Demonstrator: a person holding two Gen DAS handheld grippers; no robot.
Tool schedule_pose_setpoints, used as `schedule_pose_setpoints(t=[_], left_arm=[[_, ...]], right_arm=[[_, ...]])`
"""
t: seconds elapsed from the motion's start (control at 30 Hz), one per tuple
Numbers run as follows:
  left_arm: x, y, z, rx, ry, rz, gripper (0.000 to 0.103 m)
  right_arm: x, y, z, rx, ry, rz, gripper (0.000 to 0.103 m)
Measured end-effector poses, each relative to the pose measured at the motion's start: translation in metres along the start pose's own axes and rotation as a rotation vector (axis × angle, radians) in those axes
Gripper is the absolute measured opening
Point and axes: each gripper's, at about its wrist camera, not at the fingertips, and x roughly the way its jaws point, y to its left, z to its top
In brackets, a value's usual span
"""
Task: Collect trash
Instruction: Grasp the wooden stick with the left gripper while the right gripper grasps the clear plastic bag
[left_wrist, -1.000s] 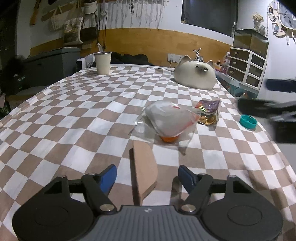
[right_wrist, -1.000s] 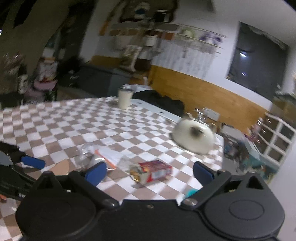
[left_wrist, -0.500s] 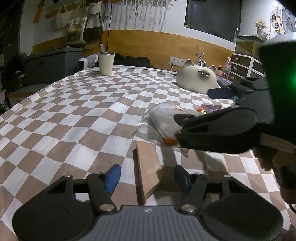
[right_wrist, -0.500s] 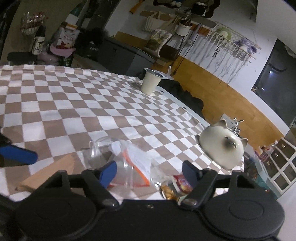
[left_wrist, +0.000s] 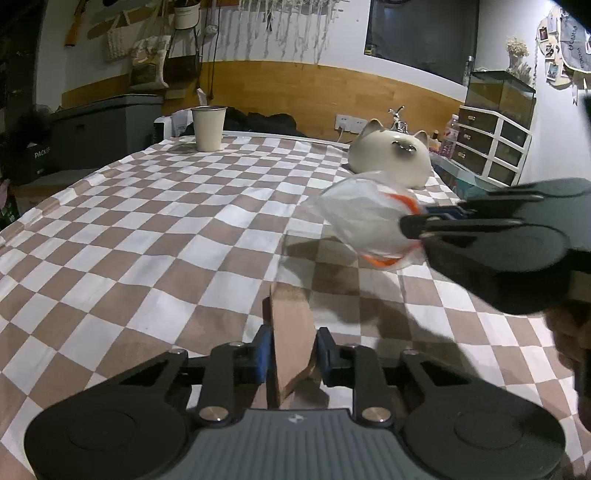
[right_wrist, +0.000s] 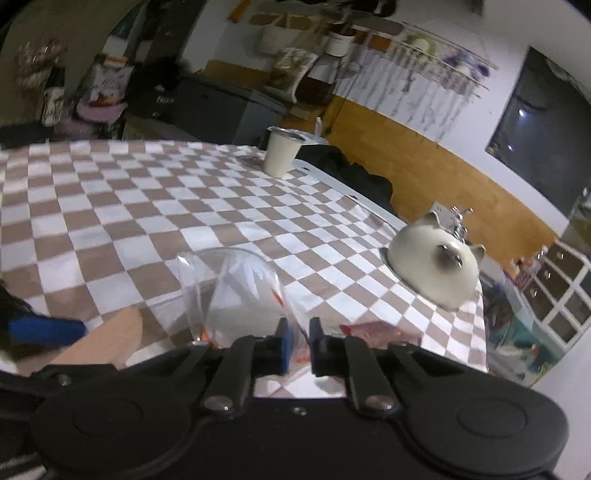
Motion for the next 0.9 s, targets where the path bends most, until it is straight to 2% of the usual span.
schedule_pose_setpoints(t=[0.27,0.6,0.9], left_arm=[[-0.011,-0.003,-0.003,-0.022,-0.021,0.006,0.027],[-0.047,-0.016,-0.015,-0.085,-0.056,0.006,0.027],[-0.091,-0.037,-0.025,-0.073,-0.094,0.017,0.027]], right_arm=[[-0.03,-0.013,-0.014,0.091,0.01,0.025,0.005],[-0.071,-0.03,-0.04,0.291,0.01,0.085,0.004],[-0.111,-0.04,-0.066,0.392,0.003,0.093,0.004]])
